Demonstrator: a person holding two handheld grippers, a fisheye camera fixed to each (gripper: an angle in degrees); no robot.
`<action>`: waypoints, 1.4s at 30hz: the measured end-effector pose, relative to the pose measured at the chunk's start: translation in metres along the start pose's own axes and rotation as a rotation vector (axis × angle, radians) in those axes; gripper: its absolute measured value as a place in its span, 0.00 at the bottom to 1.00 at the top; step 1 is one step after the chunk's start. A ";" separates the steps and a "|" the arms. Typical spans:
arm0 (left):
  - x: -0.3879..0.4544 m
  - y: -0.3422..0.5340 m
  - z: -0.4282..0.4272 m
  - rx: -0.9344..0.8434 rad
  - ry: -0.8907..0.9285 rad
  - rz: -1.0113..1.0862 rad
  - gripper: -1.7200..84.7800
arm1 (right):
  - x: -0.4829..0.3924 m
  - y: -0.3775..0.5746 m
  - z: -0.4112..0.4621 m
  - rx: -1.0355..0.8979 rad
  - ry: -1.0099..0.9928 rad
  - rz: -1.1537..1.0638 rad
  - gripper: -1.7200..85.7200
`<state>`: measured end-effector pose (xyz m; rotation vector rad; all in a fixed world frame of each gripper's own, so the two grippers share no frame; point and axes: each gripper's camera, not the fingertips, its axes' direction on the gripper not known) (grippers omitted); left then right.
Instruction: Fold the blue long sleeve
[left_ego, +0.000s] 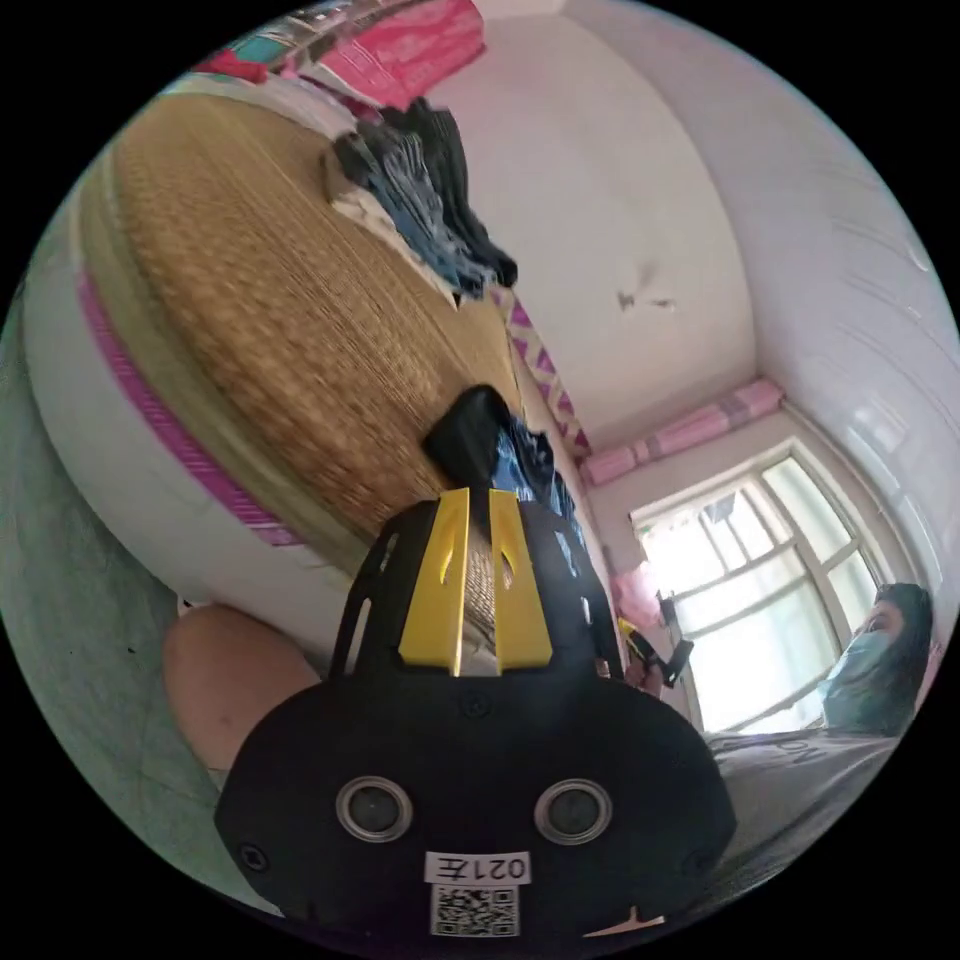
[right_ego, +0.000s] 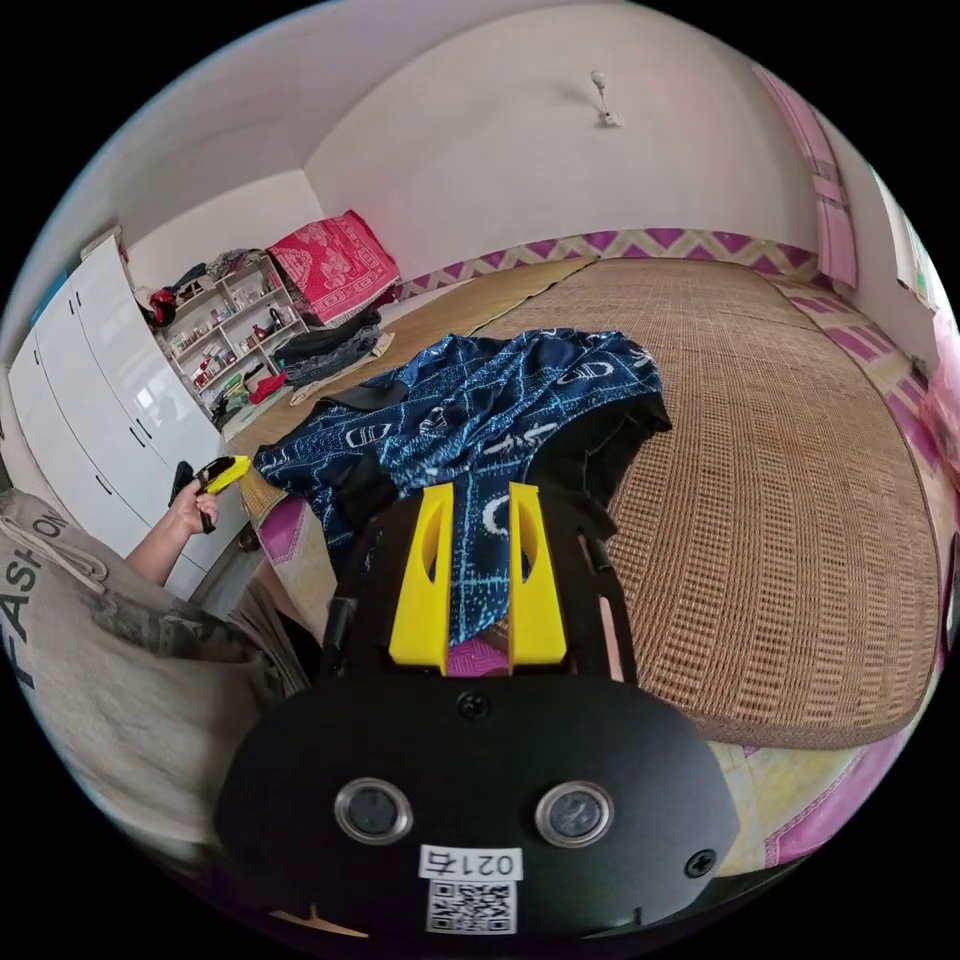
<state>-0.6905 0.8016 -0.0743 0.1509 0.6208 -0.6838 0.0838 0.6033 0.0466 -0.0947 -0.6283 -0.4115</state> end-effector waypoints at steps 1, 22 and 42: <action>0.018 -0.010 -0.007 0.031 -0.041 0.067 0.06 | 0.002 -0.005 0.003 -0.012 0.006 -0.010 0.12; 0.610 -0.116 0.582 -0.814 0.248 1.359 0.16 | 0.217 0.034 0.058 -0.144 -0.305 0.541 0.09; 0.976 -0.113 1.056 -1.456 0.406 1.792 0.18 | 0.379 -0.003 0.060 -0.221 -0.509 0.376 0.02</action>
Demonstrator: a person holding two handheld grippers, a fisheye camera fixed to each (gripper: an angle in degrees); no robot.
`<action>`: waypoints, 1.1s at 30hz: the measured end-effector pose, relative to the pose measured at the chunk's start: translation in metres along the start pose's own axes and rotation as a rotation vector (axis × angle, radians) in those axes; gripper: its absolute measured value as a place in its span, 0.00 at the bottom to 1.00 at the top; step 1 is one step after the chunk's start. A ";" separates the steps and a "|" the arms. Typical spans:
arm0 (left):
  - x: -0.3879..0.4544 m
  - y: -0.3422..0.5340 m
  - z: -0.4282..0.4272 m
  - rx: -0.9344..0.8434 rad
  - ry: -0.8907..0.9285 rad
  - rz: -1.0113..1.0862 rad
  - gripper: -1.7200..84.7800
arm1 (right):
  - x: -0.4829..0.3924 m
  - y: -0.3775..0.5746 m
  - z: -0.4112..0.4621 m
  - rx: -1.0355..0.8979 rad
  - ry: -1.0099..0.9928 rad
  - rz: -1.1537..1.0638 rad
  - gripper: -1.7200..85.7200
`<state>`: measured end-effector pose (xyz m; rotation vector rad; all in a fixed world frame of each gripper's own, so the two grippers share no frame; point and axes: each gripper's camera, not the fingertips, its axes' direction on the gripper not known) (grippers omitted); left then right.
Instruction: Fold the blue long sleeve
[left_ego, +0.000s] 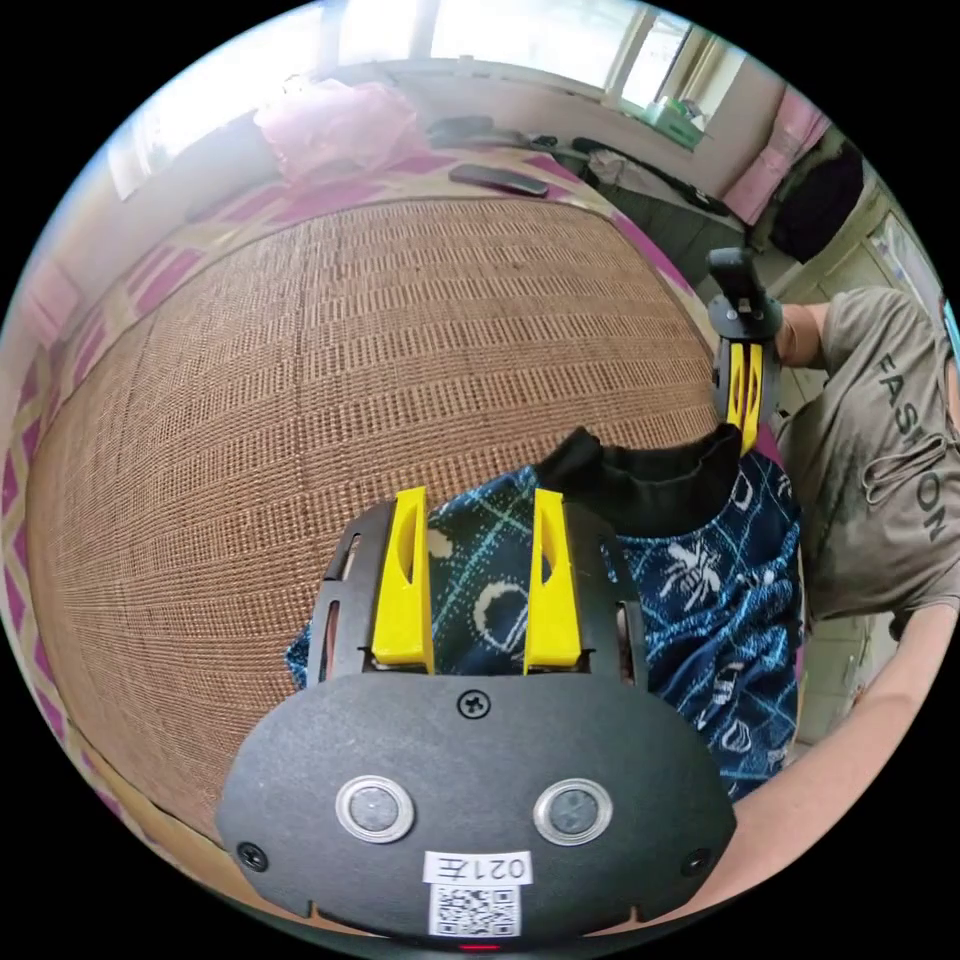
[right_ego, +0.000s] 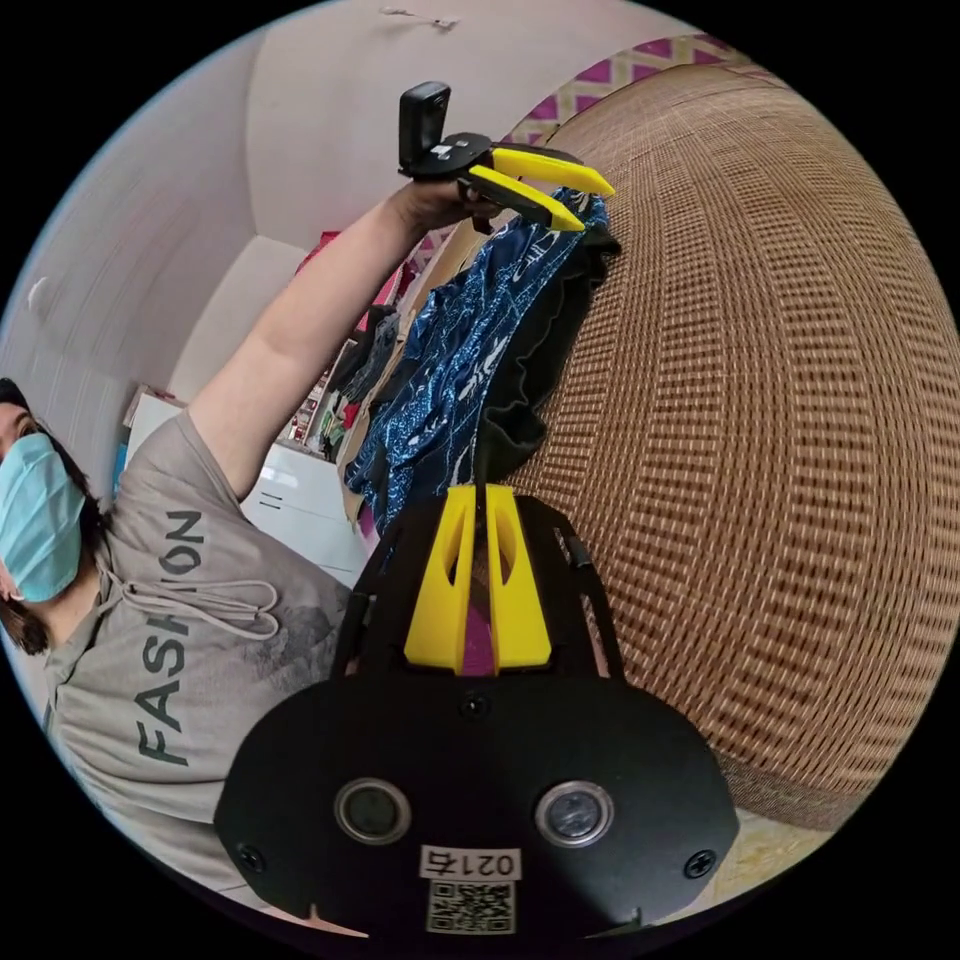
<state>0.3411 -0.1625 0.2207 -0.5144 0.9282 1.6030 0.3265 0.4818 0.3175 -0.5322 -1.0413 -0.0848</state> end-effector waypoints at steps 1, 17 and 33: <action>-0.007 -0.001 -0.007 -0.007 0.028 -0.002 0.17 | 0.002 -0.004 -0.002 -0.008 -0.004 -0.004 0.02; 0.041 0.203 -0.149 0.076 -0.325 -0.431 0.01 | 0.018 -0.318 -0.106 -0.284 0.237 -0.090 0.02; 0.097 0.444 -0.225 0.209 -0.696 -1.033 0.06 | -0.146 -0.653 -0.100 0.019 0.903 -0.225 0.11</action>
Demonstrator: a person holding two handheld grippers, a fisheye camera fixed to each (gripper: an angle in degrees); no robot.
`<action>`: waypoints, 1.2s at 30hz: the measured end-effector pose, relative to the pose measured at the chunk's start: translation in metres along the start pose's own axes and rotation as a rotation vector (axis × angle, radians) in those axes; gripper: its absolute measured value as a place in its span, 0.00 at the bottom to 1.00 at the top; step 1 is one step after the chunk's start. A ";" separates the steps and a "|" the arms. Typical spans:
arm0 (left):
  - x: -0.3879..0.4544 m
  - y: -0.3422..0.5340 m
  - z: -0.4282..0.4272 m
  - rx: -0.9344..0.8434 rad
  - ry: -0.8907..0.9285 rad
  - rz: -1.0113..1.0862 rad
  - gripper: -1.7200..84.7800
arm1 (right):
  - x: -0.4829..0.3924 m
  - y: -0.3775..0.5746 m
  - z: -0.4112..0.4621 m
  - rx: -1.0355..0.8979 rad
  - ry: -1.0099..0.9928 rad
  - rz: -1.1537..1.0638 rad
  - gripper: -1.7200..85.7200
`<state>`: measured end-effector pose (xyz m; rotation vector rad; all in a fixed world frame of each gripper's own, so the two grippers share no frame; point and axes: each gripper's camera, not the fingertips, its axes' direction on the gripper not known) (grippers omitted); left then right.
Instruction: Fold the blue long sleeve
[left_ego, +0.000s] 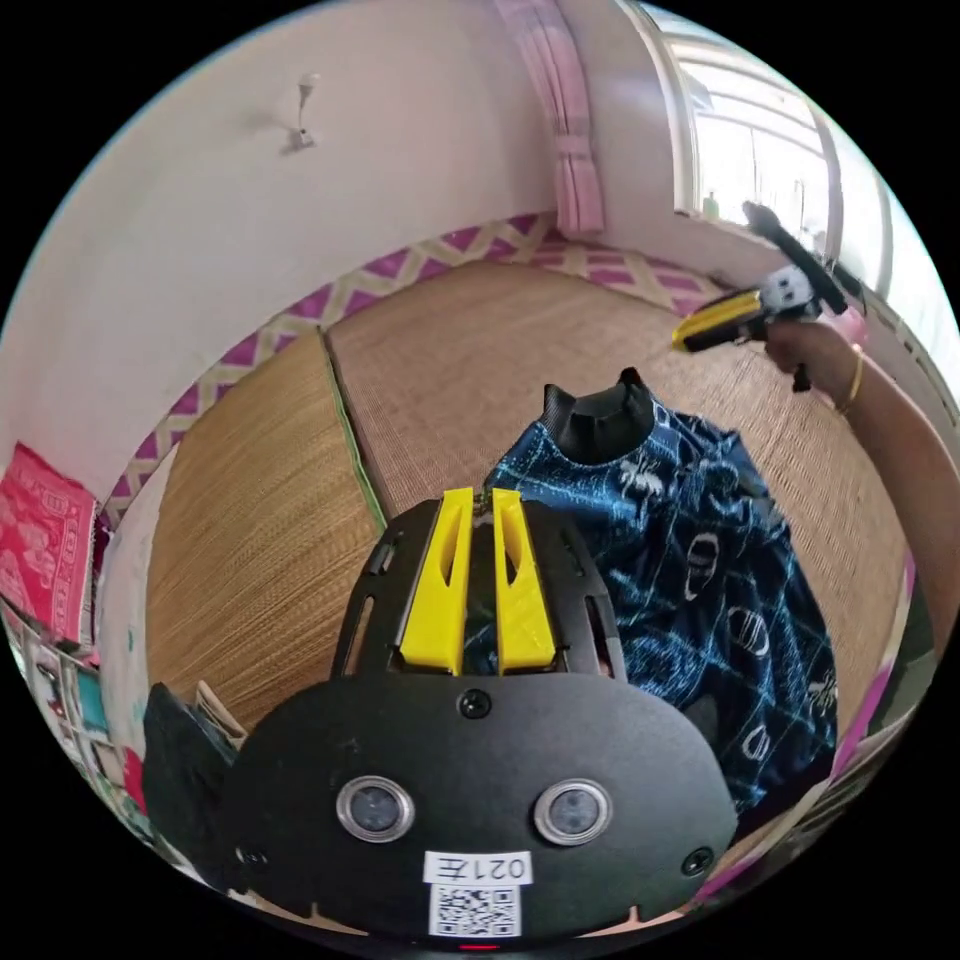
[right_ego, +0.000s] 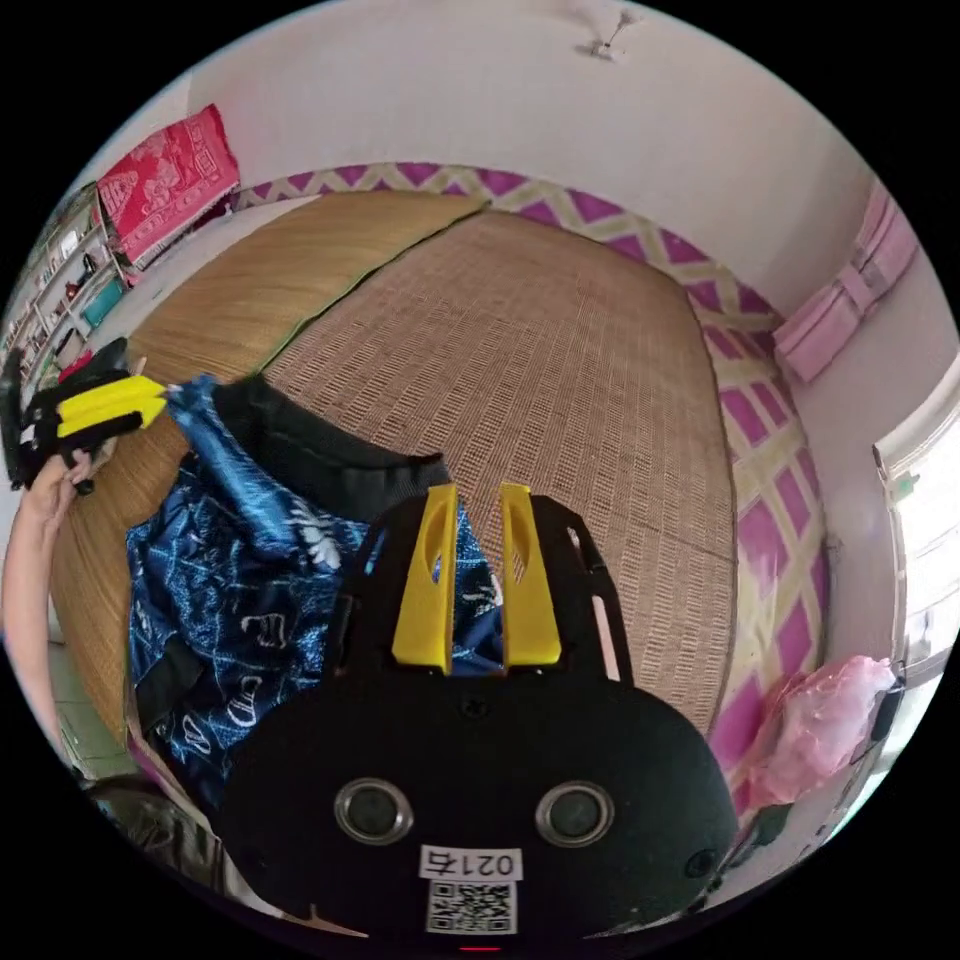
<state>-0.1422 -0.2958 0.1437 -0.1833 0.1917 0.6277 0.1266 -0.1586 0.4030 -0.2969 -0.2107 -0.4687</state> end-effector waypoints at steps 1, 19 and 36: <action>-0.006 0.016 0.014 -0.045 0.023 0.019 0.08 | 0.004 0.007 -0.004 0.003 -0.045 -0.005 0.11; 0.138 0.231 0.105 -0.203 0.293 0.626 0.14 | -0.161 0.279 -0.080 -0.199 -0.684 -0.494 0.12; 0.032 0.454 0.084 0.086 0.323 0.293 0.01 | -0.305 0.340 -0.166 -0.157 -0.243 -0.971 0.04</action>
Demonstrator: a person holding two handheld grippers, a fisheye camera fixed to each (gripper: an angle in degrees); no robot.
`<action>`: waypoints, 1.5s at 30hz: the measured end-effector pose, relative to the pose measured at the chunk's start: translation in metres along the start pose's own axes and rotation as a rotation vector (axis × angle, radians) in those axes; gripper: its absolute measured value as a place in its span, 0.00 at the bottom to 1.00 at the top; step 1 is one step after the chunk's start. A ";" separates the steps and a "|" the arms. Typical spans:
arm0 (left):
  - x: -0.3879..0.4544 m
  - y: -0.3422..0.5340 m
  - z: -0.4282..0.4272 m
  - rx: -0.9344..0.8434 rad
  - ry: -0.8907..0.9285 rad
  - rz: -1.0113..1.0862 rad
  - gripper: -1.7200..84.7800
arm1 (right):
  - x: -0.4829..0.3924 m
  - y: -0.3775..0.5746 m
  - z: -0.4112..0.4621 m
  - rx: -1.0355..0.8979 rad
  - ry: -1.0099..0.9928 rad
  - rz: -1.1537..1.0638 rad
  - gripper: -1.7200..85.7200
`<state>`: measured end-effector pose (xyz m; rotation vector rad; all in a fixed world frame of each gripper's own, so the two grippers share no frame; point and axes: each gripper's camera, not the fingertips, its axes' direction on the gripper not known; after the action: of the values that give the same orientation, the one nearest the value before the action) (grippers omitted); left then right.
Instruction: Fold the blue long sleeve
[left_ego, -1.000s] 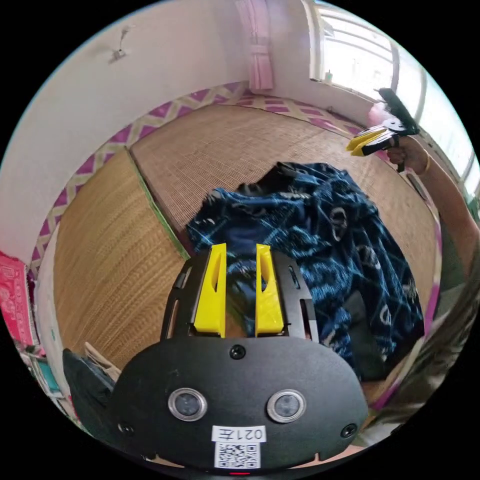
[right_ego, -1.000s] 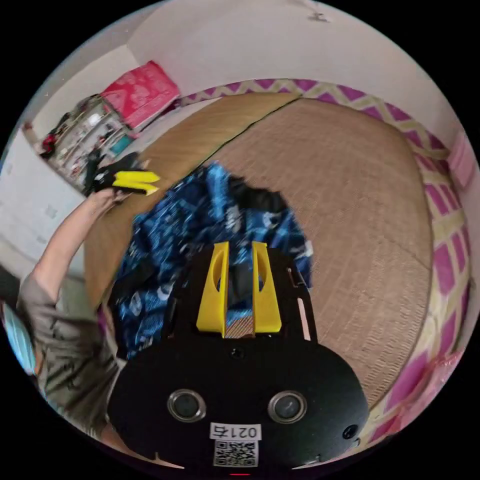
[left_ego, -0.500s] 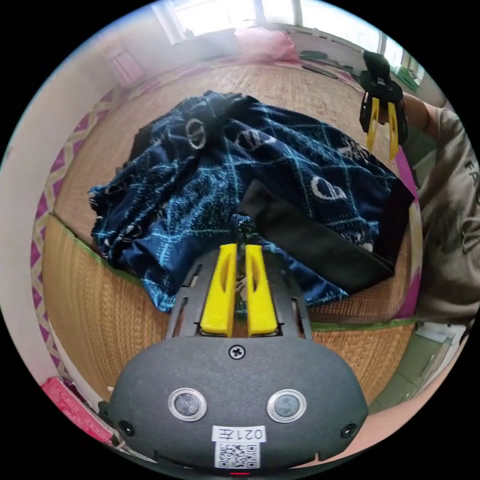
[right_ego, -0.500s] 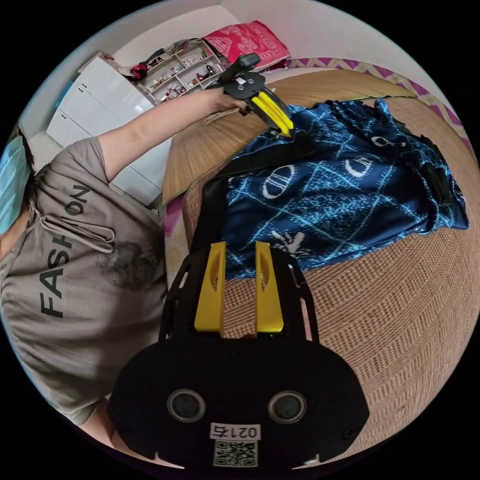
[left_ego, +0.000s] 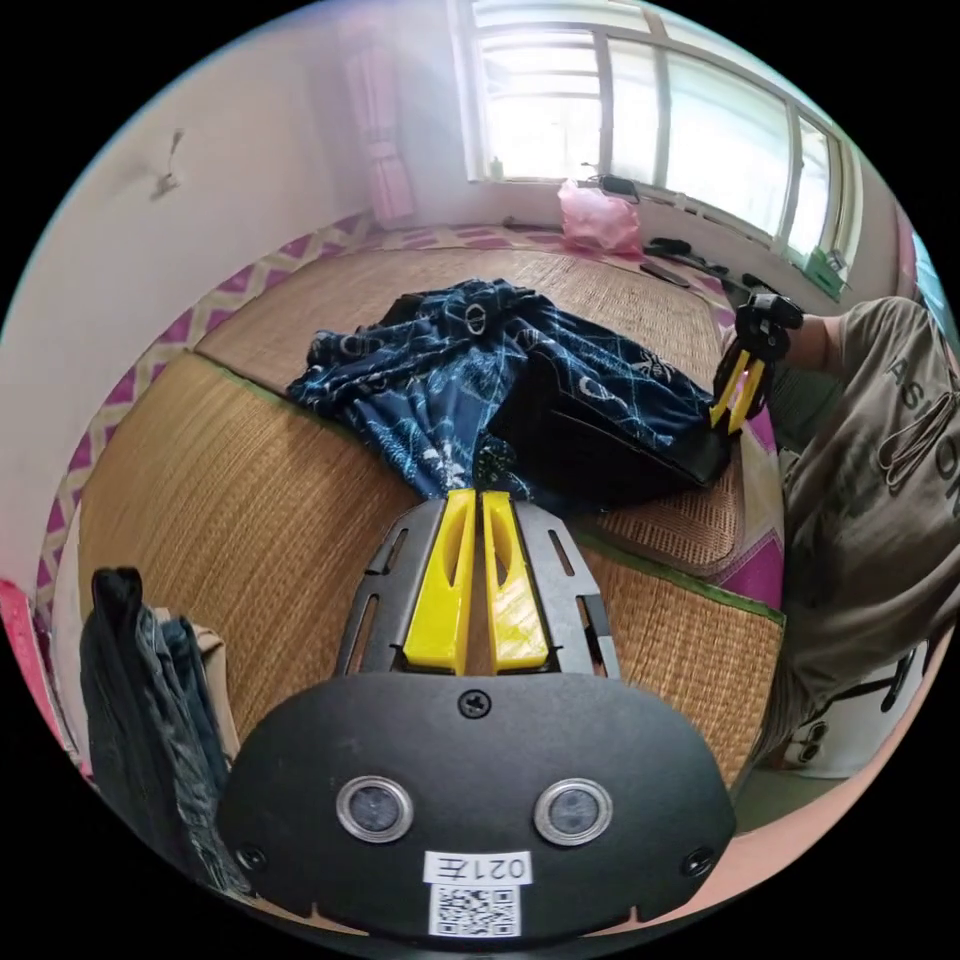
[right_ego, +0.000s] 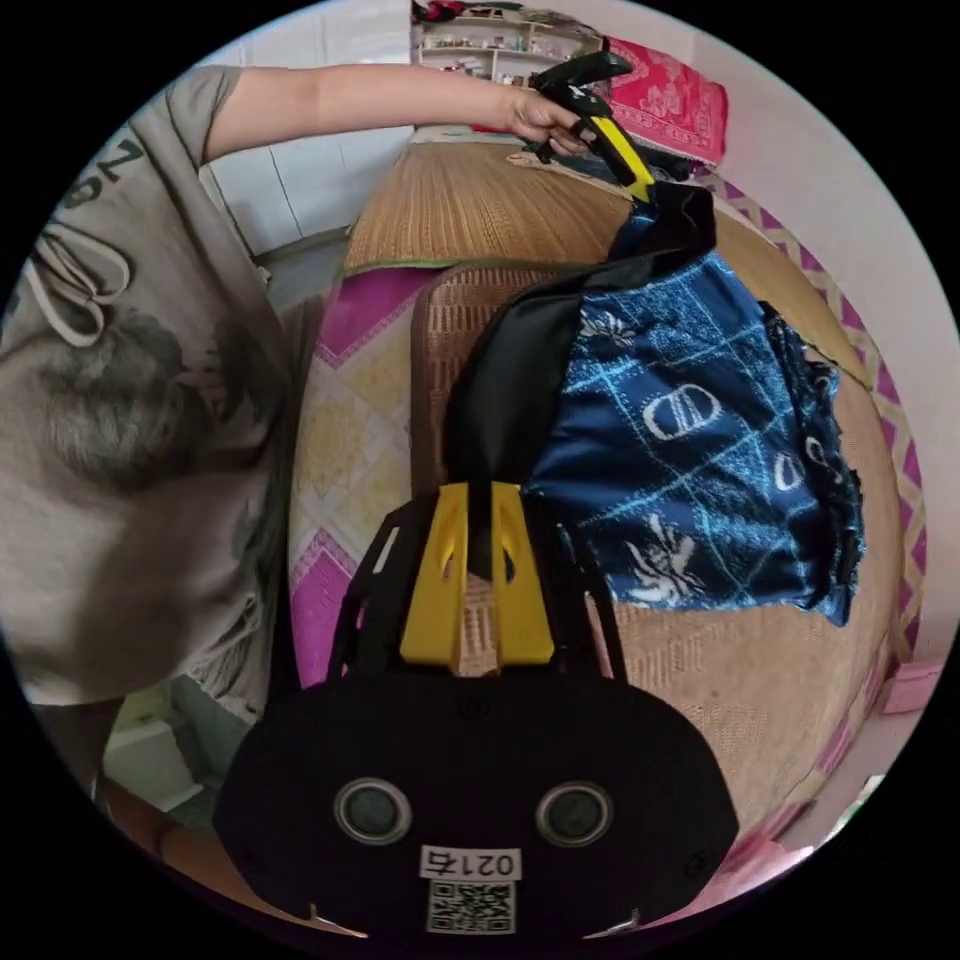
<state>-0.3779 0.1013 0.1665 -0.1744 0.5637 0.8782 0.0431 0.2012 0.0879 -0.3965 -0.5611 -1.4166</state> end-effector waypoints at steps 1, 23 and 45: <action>0.003 0.015 0.008 -0.010 0.017 0.007 0.01 | -0.001 0.004 -0.003 -0.020 0.000 -0.004 0.03; 0.215 0.105 0.074 0.341 0.080 -0.004 0.07 | -0.001 0.175 -0.080 0.238 0.044 0.377 0.09; 0.311 -0.103 0.287 0.238 -0.059 -0.157 0.08 | 0.218 0.302 0.058 0.527 -0.284 1.275 0.04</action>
<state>-0.0288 0.3526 0.2340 0.0237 0.5863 0.6556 0.3474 0.0953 0.2827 -0.4028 -0.6866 0.0251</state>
